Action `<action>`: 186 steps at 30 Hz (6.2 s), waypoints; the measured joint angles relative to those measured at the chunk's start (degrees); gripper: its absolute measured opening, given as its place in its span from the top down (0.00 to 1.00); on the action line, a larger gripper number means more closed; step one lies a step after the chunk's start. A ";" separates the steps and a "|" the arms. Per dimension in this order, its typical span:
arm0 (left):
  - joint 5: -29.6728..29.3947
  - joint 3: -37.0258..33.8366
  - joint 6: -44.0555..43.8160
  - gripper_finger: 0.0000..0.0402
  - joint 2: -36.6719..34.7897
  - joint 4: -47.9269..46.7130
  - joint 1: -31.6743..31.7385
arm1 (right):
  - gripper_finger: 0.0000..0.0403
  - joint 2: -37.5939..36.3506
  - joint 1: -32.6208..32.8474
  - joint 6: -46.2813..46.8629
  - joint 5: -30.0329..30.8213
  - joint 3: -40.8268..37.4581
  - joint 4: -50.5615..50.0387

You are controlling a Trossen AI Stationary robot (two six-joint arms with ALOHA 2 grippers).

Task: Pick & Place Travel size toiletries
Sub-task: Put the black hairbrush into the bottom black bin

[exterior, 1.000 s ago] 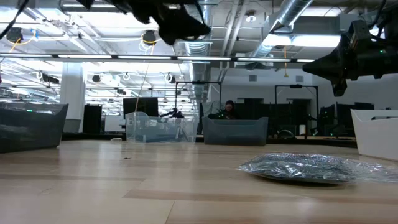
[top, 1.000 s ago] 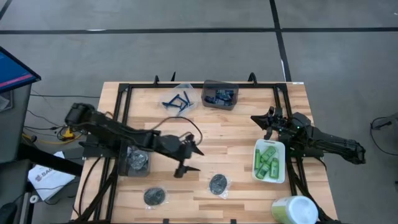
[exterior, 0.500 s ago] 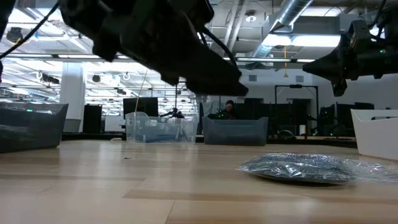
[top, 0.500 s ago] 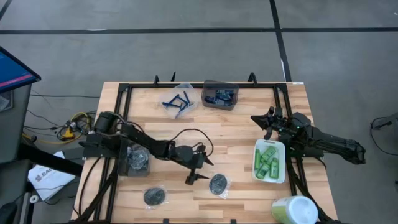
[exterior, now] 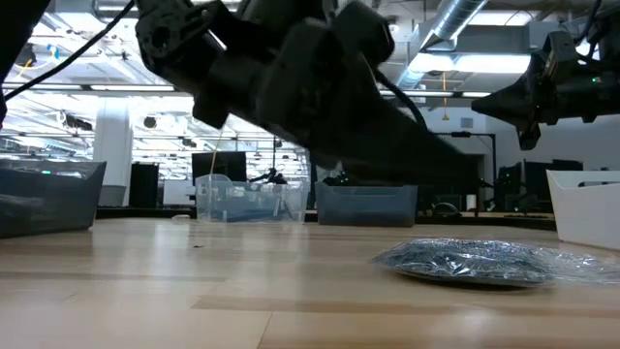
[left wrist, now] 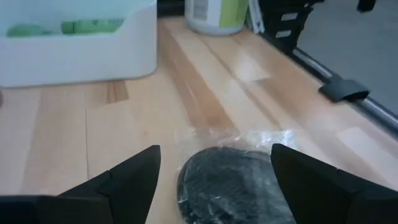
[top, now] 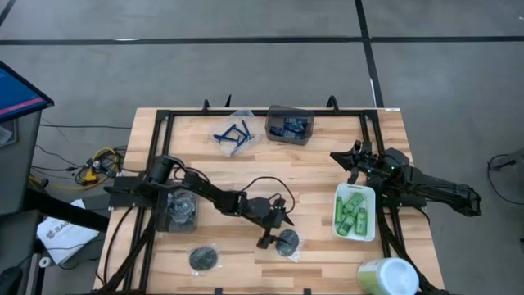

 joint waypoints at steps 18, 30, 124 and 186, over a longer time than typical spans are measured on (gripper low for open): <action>2.86 2.31 -2.99 0.29 6.30 -3.25 0.00 | 1.00 0.02 0.02 0.00 0.00 0.00 0.02; 3.05 2.02 -3.27 0.61 4.83 -5.52 -0.07 | 1.00 0.02 0.00 -0.01 0.00 0.00 0.02; -0.12 -24.47 -60.25 1.00 -84.92 -94.95 -10.47 | 1.00 0.02 0.02 0.00 0.00 0.00 0.02; -3.72 -24.47 -10.64 0.38 -46.45 -54.33 -18.66 | 1.00 0.02 0.00 0.00 -0.02 0.02 0.02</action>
